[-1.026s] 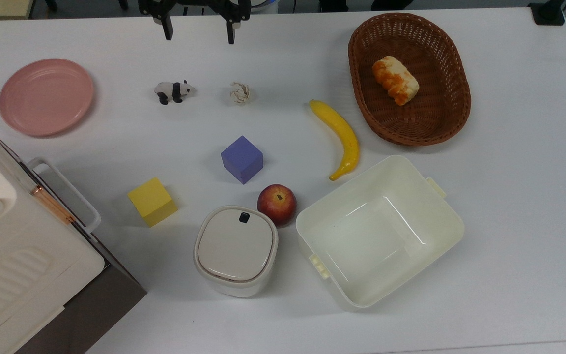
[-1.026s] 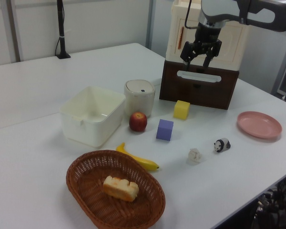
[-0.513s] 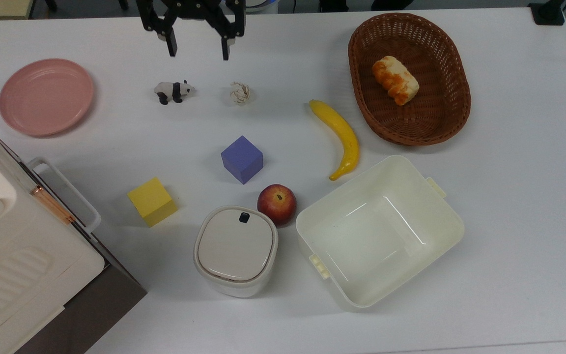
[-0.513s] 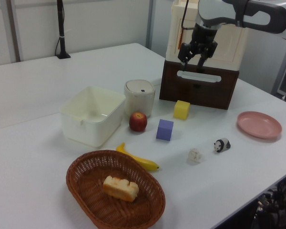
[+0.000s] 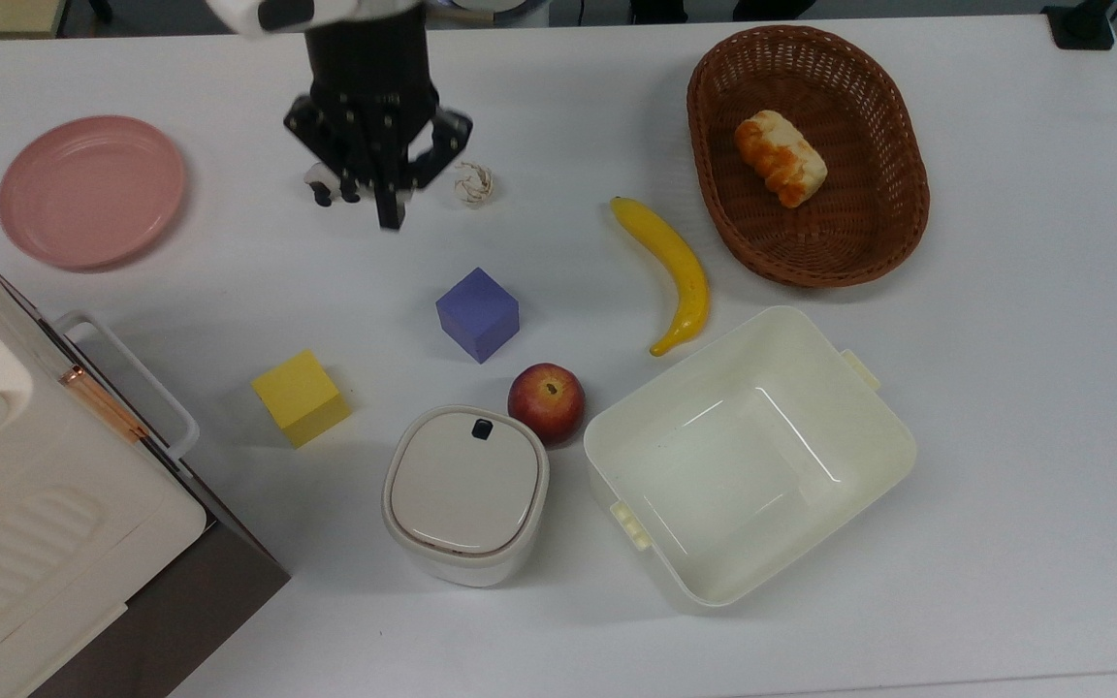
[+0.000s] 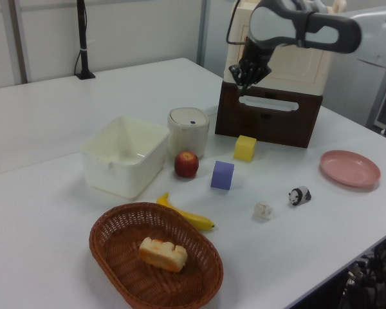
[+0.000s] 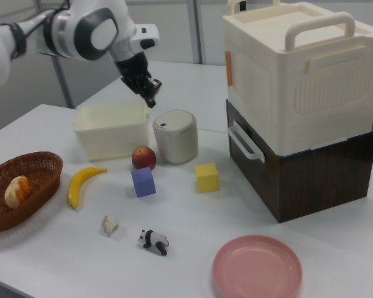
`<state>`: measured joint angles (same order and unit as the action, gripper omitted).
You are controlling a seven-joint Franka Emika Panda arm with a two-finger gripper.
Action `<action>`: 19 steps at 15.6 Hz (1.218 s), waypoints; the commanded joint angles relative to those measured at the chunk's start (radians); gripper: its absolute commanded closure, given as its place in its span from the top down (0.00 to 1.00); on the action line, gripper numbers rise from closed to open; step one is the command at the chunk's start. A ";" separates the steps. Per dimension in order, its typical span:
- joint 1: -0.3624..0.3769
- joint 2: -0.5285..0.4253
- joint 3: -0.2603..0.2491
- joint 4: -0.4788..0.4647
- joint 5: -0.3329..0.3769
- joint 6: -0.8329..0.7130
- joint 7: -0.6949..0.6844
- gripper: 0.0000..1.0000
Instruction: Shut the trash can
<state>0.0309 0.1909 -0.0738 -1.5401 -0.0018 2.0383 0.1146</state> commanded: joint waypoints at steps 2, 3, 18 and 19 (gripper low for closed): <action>0.012 0.160 0.002 0.118 -0.006 0.132 0.075 0.00; 0.012 0.182 0.002 0.130 -0.013 0.154 0.094 0.00; 0.050 0.300 0.015 0.143 -0.105 0.232 0.105 0.00; 0.049 0.303 0.019 0.144 -0.116 0.232 0.105 0.00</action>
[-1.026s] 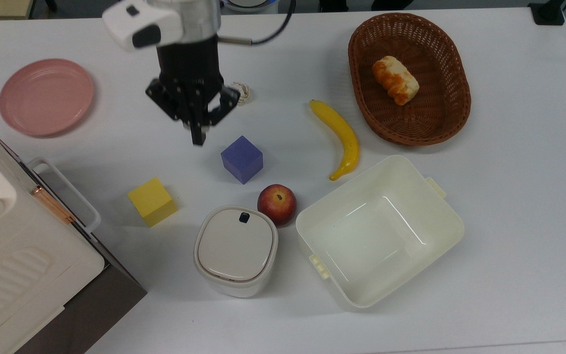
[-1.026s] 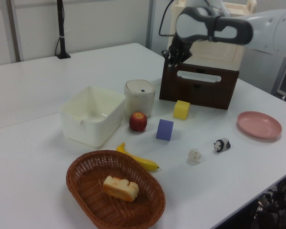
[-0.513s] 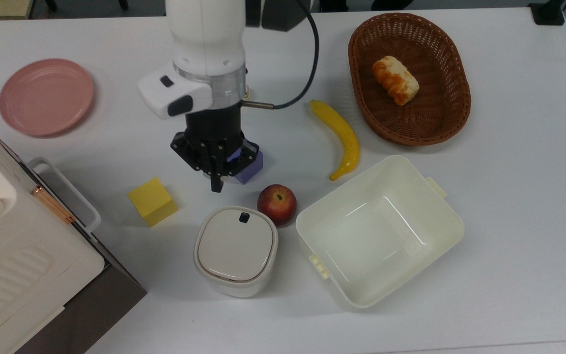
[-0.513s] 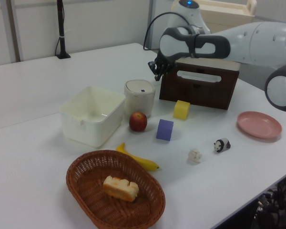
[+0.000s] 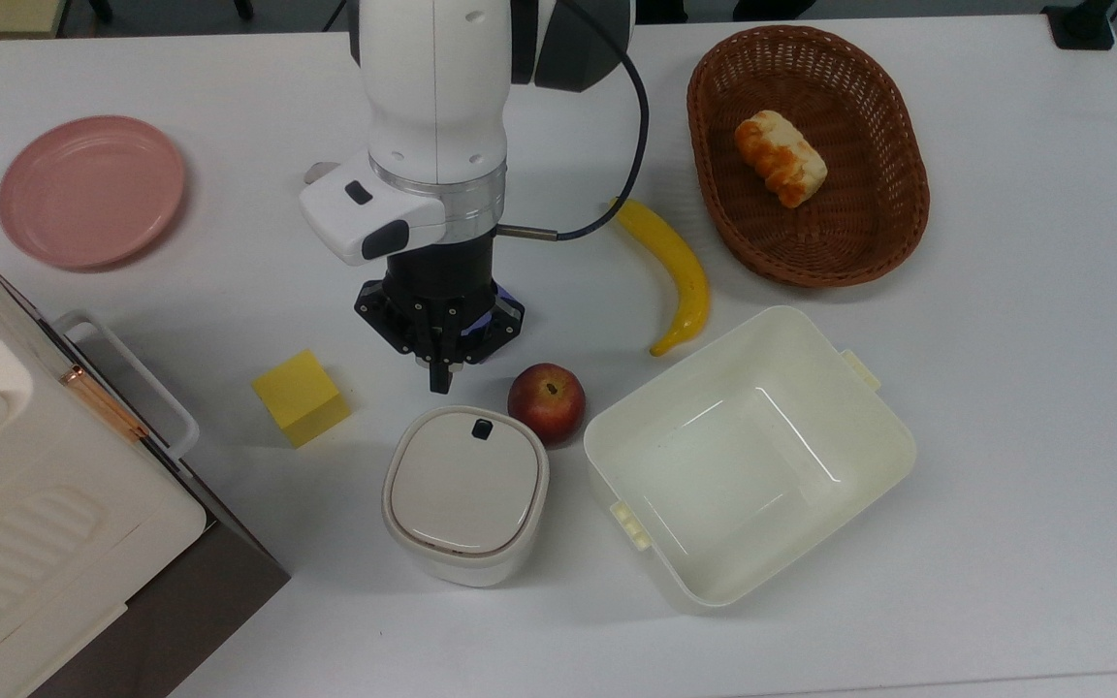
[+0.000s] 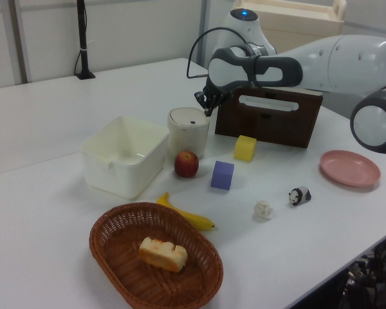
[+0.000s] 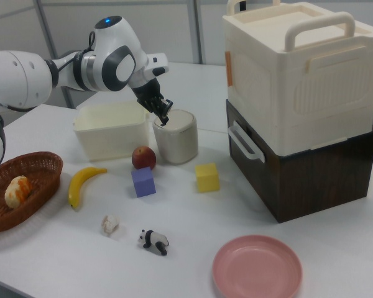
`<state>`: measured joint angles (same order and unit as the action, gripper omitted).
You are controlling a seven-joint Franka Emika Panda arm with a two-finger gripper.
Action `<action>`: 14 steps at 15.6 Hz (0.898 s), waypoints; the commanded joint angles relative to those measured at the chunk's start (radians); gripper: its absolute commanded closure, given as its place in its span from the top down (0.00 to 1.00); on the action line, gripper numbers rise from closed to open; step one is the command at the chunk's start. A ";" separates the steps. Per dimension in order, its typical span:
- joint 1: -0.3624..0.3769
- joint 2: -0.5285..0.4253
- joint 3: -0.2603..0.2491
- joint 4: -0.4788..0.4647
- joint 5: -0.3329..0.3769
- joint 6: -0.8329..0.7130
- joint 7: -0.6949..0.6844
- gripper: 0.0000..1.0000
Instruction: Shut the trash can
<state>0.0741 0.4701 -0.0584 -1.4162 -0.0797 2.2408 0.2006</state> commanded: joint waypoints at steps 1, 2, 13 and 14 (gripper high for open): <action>0.007 0.030 0.005 0.019 -0.048 0.030 0.020 0.00; 0.007 0.030 0.005 0.019 -0.048 0.030 0.020 0.00; -0.013 -0.149 0.009 -0.053 -0.029 -0.050 0.014 0.03; -0.014 -0.191 0.012 -0.079 -0.029 -0.091 0.013 0.06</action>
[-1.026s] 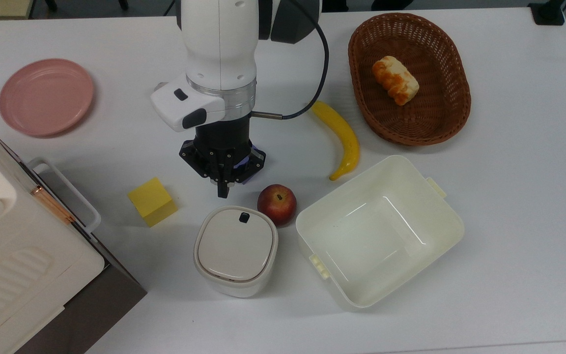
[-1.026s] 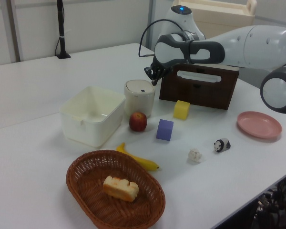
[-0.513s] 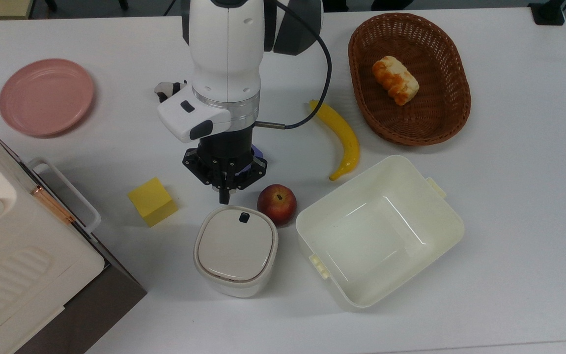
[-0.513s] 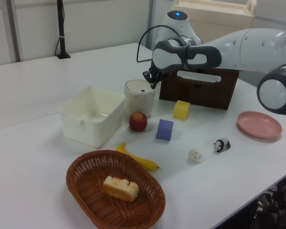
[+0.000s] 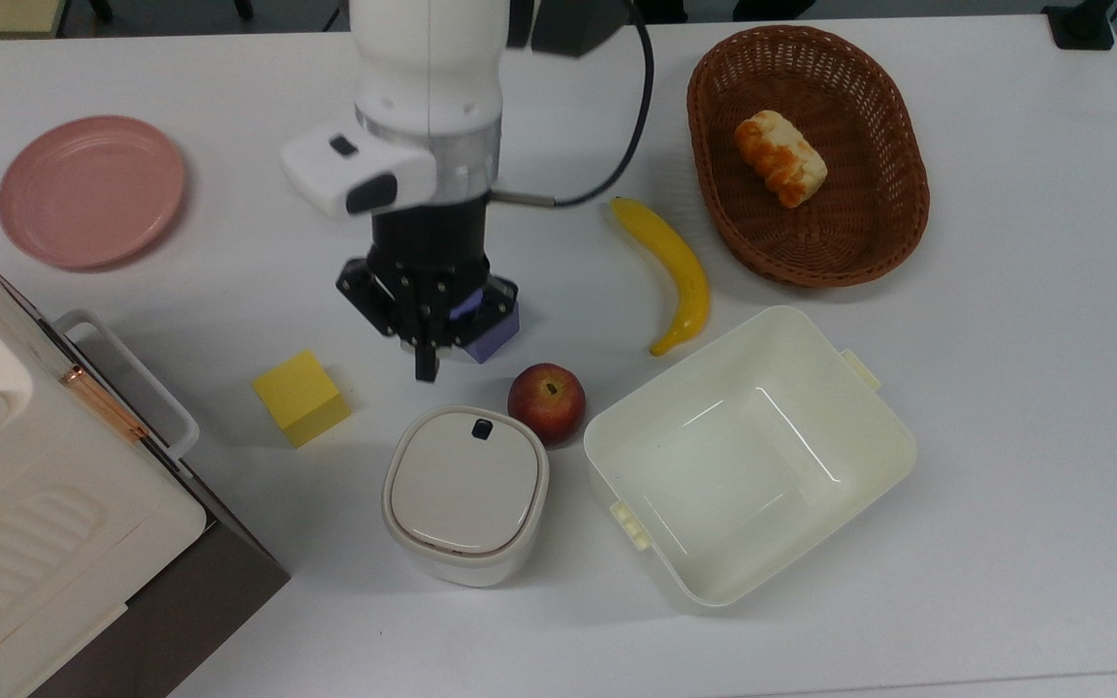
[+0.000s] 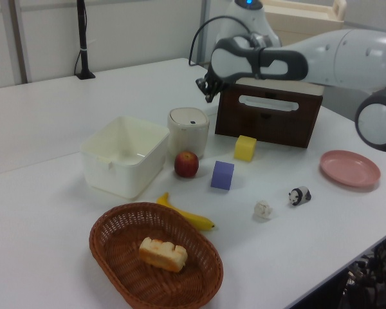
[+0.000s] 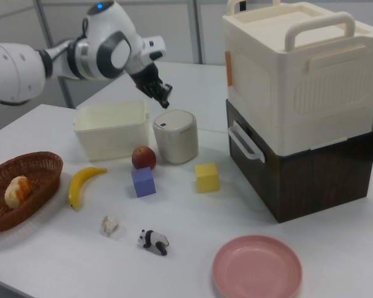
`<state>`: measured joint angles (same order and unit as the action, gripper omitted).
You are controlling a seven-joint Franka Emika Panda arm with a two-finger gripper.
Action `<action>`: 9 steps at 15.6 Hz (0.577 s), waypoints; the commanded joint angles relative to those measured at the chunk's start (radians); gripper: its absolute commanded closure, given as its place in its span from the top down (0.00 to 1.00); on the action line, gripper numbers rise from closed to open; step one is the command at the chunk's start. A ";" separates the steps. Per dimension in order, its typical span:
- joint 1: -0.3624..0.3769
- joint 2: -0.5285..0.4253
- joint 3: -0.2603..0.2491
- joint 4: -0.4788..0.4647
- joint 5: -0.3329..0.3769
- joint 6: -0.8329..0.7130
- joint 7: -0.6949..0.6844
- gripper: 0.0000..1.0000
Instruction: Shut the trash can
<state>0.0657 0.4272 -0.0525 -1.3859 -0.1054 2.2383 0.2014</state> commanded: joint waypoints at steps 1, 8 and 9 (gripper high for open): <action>-0.009 -0.192 0.007 -0.132 0.001 -0.138 0.010 0.10; -0.004 -0.393 0.007 -0.232 0.035 -0.506 -0.060 1.00; -0.004 -0.404 0.005 -0.243 0.033 -0.514 -0.068 1.00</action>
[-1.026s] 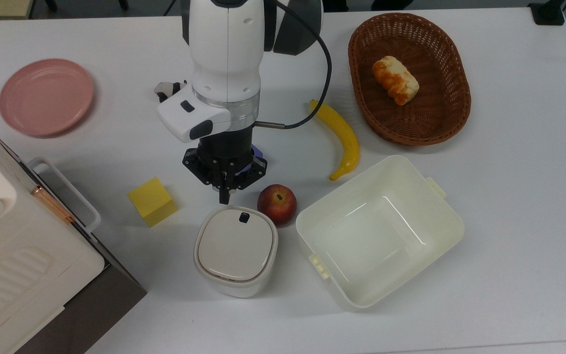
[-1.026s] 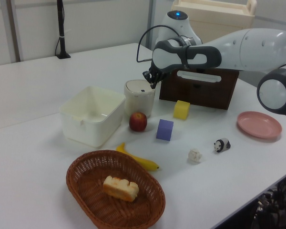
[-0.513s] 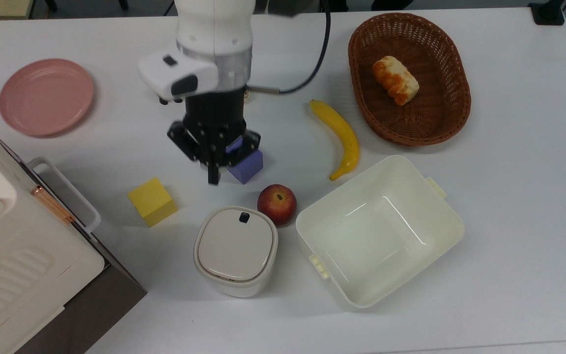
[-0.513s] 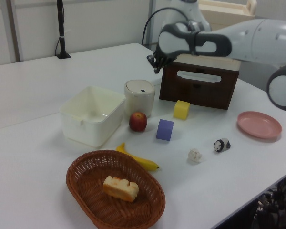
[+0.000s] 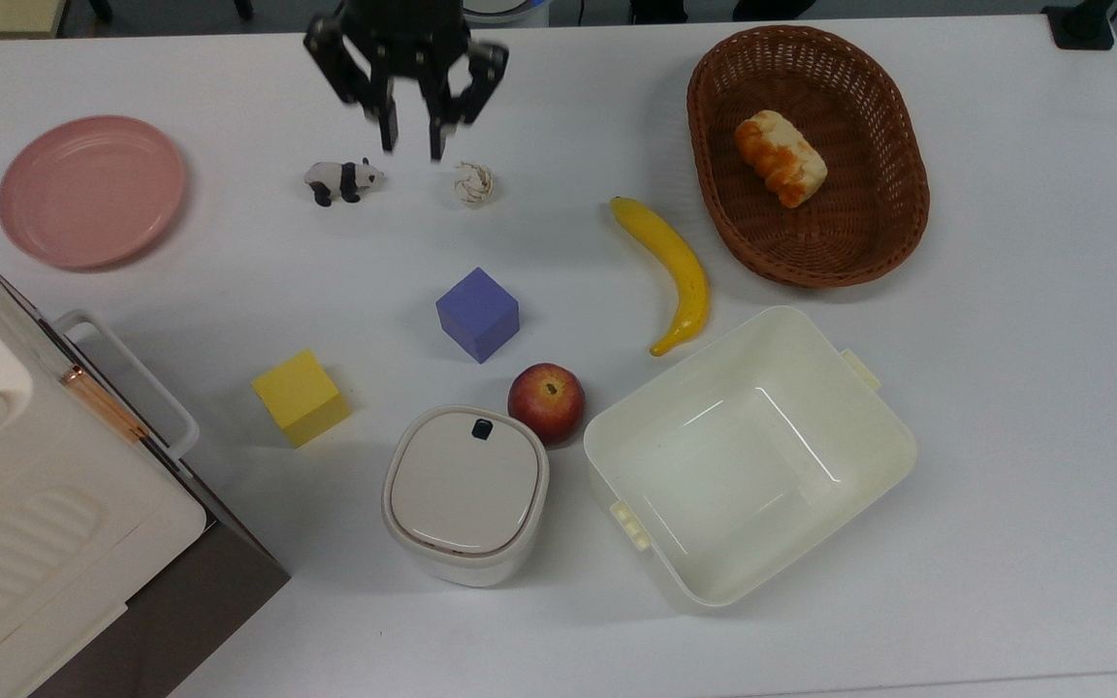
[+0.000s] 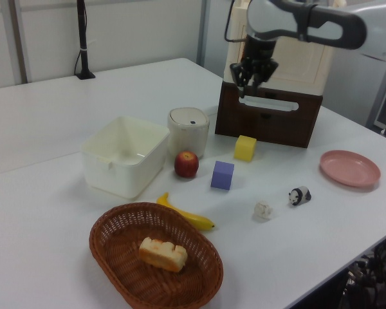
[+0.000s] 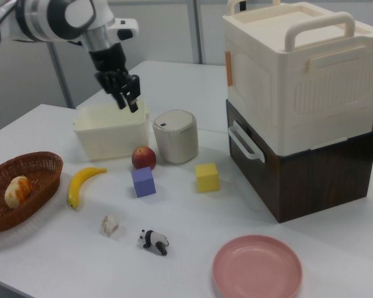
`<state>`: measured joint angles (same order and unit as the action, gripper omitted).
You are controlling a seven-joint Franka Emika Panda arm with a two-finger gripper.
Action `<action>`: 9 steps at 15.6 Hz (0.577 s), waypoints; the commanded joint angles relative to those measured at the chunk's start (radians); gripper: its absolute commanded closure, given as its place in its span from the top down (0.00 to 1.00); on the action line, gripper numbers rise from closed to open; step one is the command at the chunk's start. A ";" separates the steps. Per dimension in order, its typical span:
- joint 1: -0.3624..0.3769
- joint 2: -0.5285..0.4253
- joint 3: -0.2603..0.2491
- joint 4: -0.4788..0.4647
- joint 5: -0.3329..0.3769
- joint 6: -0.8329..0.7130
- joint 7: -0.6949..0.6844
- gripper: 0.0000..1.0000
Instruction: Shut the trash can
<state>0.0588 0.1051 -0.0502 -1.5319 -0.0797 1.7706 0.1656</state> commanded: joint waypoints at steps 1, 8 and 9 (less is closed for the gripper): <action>0.003 -0.090 0.004 -0.102 0.009 -0.054 -0.041 1.00; -0.005 -0.110 0.003 -0.100 0.018 -0.134 -0.029 1.00; -0.005 -0.110 0.001 -0.100 0.020 -0.131 -0.029 1.00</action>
<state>0.0585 0.0345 -0.0494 -1.5903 -0.0797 1.6397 0.1457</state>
